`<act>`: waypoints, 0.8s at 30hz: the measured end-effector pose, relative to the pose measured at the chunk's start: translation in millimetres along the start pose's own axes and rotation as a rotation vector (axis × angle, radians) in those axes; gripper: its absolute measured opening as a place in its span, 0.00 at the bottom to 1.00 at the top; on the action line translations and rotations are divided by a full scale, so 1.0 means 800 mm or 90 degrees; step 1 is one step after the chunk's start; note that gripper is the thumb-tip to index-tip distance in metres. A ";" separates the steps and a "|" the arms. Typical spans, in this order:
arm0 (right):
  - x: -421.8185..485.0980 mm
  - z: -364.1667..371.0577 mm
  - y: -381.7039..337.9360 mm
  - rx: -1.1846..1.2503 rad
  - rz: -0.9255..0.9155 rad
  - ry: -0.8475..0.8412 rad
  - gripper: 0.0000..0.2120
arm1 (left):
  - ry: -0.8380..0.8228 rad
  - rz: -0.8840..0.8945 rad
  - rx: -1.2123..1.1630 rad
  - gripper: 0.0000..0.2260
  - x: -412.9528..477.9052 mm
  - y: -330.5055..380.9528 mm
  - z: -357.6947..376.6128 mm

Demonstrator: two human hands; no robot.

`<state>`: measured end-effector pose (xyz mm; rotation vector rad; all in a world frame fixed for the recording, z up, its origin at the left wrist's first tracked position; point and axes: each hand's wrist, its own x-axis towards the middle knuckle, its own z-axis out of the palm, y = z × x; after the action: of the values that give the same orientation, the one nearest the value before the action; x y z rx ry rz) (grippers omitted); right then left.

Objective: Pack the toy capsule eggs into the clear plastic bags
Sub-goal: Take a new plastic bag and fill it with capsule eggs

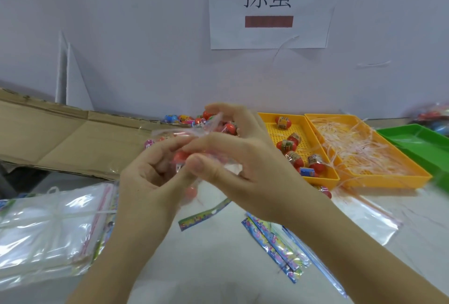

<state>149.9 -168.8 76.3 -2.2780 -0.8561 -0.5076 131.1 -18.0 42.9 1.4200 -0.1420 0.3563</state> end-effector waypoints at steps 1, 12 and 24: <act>0.000 0.001 -0.001 -0.032 -0.009 -0.011 0.17 | -0.005 0.003 -0.009 0.14 0.000 0.000 -0.001; 0.009 0.017 0.022 0.499 0.225 -0.077 0.39 | 0.051 -0.048 -0.117 0.10 0.009 0.005 -0.008; 0.009 0.024 0.020 0.571 0.250 -0.061 0.12 | -0.022 -0.147 -0.121 0.20 0.021 -0.013 -0.016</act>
<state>168.3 -162.1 59.6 -1.5638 -0.4984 0.1595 148.5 -4.0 36.6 1.2403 -0.0377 0.1236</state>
